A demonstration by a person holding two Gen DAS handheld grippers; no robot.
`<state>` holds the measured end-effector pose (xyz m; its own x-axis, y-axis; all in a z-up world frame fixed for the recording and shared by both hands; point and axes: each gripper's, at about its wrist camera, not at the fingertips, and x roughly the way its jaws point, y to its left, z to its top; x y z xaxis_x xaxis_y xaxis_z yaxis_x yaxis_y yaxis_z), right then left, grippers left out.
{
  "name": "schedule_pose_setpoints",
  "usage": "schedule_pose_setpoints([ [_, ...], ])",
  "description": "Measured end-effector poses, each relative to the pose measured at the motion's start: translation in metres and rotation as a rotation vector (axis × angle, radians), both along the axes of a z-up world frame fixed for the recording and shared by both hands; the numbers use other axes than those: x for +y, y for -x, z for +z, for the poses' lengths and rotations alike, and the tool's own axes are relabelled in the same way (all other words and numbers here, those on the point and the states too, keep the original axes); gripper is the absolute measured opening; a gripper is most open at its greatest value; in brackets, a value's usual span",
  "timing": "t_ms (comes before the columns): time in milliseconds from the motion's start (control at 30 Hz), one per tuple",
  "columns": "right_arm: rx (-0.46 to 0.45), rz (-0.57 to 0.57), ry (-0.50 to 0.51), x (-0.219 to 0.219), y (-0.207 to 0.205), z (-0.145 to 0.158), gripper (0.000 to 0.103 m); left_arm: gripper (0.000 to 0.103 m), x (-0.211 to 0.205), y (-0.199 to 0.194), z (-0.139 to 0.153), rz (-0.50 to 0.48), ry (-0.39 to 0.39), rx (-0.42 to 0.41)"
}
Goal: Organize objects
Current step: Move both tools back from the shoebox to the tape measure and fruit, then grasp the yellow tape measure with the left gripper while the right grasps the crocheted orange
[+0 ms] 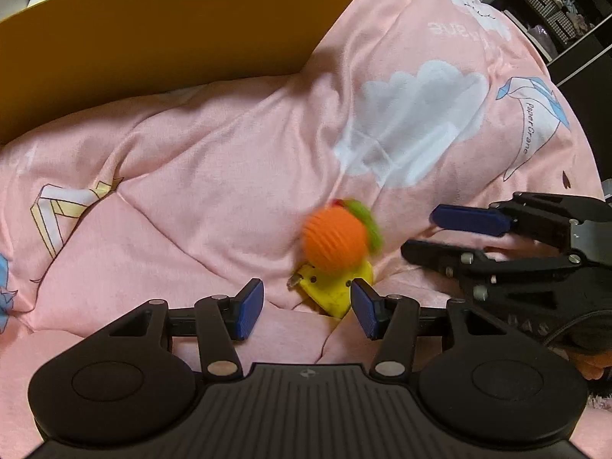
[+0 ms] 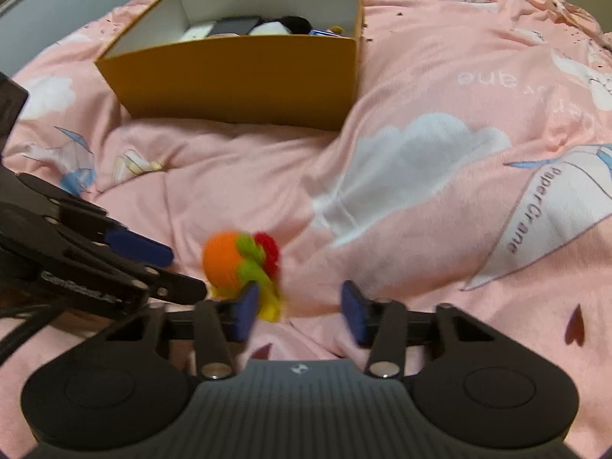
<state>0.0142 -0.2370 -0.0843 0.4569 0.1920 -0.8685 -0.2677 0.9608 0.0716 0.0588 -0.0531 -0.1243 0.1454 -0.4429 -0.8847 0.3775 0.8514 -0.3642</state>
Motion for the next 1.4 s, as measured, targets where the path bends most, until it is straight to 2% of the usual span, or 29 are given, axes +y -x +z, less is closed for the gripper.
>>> schedule_pose_setpoints([
  [100,-0.001,-0.023,-0.014,-0.007,0.000,0.001,0.030,0.062,0.001,0.000,0.000,0.004,0.010,0.010],
  [400,-0.019,-0.045,-0.023,-0.009,0.005,0.007,0.030,0.062,0.002,-0.002,-0.011,0.011,0.050,0.063],
  [600,-0.020,-0.074,-0.051,-0.016,0.007,0.006,0.030,0.067,-0.005,-0.011,-0.026,0.075,0.091,0.136],
  [967,-0.030,-0.120,-0.092,-0.029,0.005,0.005,0.030,0.073,-0.032,-0.026,-0.051,0.128,0.048,0.257],
  [1233,-0.026,-0.122,-0.099,-0.030,0.002,0.002,0.031,0.071,-0.034,-0.024,-0.054,0.128,0.040,0.263],
  [1400,-0.029,-0.114,-0.086,-0.027,0.002,0.002,0.032,0.065,-0.033,-0.019,-0.052,0.125,0.047,0.248],
])
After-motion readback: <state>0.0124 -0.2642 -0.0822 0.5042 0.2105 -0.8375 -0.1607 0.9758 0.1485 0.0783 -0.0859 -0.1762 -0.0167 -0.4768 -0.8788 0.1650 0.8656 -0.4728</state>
